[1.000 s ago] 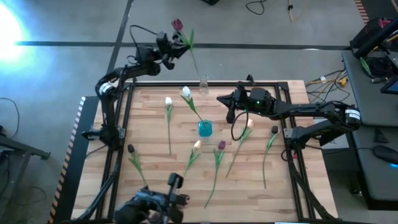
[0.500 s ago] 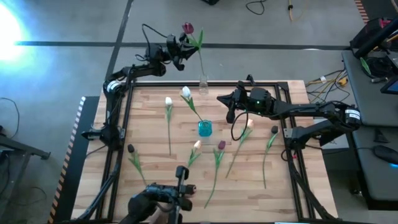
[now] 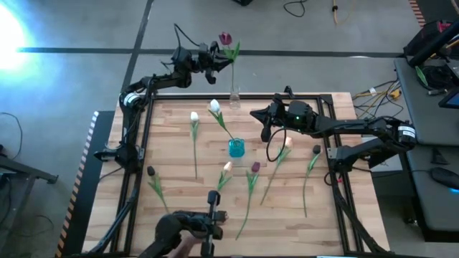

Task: Sort flowers into vase by color
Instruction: Put the top red tulip into the transparent vase

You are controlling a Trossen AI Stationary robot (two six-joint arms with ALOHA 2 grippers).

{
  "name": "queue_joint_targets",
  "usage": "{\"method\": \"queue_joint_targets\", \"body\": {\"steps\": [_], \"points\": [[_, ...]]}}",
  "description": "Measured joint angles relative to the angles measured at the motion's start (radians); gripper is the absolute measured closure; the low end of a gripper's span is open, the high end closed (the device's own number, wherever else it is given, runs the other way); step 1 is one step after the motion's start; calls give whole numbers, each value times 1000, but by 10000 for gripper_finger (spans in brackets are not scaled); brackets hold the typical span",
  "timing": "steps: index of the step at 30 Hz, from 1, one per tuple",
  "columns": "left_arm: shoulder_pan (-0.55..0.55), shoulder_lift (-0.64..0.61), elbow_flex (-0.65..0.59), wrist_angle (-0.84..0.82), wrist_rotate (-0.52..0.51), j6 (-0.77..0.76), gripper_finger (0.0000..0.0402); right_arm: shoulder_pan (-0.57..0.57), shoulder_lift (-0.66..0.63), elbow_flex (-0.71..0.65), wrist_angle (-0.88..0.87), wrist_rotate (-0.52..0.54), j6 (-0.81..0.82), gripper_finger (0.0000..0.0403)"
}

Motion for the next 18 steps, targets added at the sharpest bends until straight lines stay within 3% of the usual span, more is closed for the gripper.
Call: {"method": "queue_joint_targets", "body": {"steps": [13,18], "points": [[5,1,-46,-96,35,116,401,0,0,0,-2,0,10,394],[17,1,-48,-156,35,135,383,0,0,0,-4,0,10,393]]}}
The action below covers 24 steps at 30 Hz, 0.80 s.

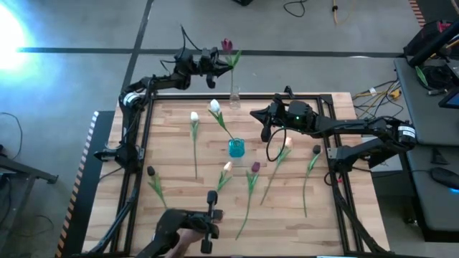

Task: Sort flowers into vase by color
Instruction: Put the top red tulip into the transparent vase, then put the right black tulip into the transparent vase

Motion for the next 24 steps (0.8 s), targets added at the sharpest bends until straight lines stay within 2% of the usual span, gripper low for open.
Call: {"method": "queue_joint_targets", "body": {"steps": [6,14,19,24], "points": [[-2,0,0,-126,-4,90,345,0,0,0,-6,-1,0,393],[1,0,0,-181,-1,125,291,0,0,0,-16,-1,10,393],[4,-19,0,-331,5,235,275,0,0,0,-28,-1,10,394],[4,-63,-11,-527,-67,395,274,0,0,0,-29,9,-4,394]]}}
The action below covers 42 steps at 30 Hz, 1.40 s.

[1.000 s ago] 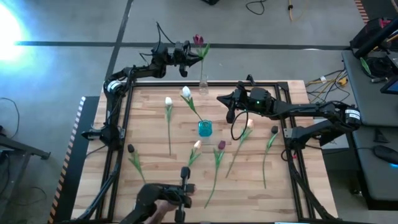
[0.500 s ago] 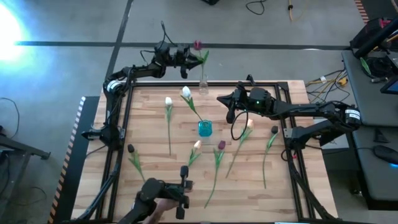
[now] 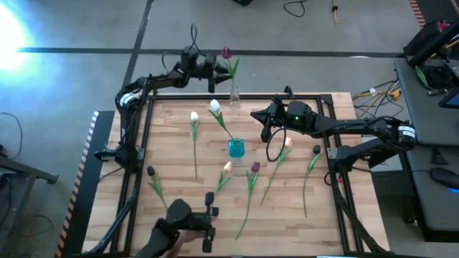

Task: Sort flowers into vase by color
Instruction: Put the right black tulip into the transparent vase

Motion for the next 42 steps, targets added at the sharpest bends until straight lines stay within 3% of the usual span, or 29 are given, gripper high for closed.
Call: {"method": "queue_joint_targets", "body": {"steps": [5,11,16,19,23,28,35,42], "points": [[0,-106,-117,-79,-105,148,274,0,0,0,0,15,-16,394],[0,-287,-372,17,-215,177,274,1,-16,0,-24,15,-37,394],[-8,-450,-597,102,-290,88,274,3,-93,17,-268,54,-24,394],[-26,-555,-728,138,-303,66,274,18,-146,43,-487,122,69,394],[-67,-692,-892,199,-398,42,275,45,-191,49,-774,231,230,394],[-131,-828,-1052,265,-491,-30,283,80,-202,43,-1077,253,490,394],[-186,-911,-1216,368,-585,-111,296,148,-146,27,-1234,252,716,388],[-185,-929,-1296,431,-609,-138,297,184,-72,27,-1349,251,1000,336]]}}
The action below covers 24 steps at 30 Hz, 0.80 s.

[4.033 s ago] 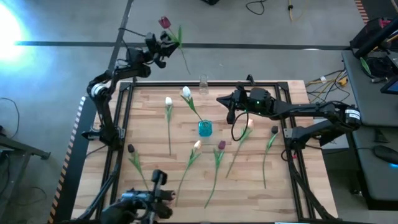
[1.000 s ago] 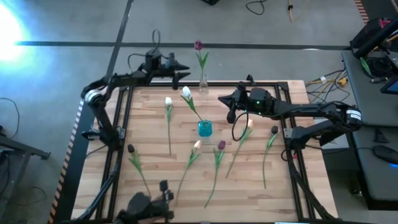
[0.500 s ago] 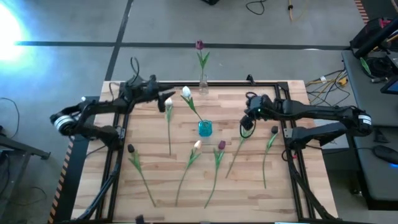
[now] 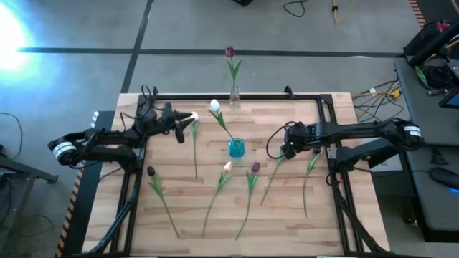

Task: Sort flowers into vase by color
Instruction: Put the right black tulip into the transparent vase

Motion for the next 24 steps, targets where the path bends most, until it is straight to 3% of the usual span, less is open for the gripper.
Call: {"method": "queue_joint_targets", "body": {"steps": [7,15,19,24], "points": [[0,12,-6,4,0,-21,297,25,75,0,-65,-1,226,269],[0,29,-6,4,0,-22,297,69,184,75,-117,-14,214,236],[0,40,-6,4,0,-33,297,114,234,155,-199,-112,237,239],[0,52,-6,3,0,-55,297,191,277,219,-268,-253,400,246]]}}
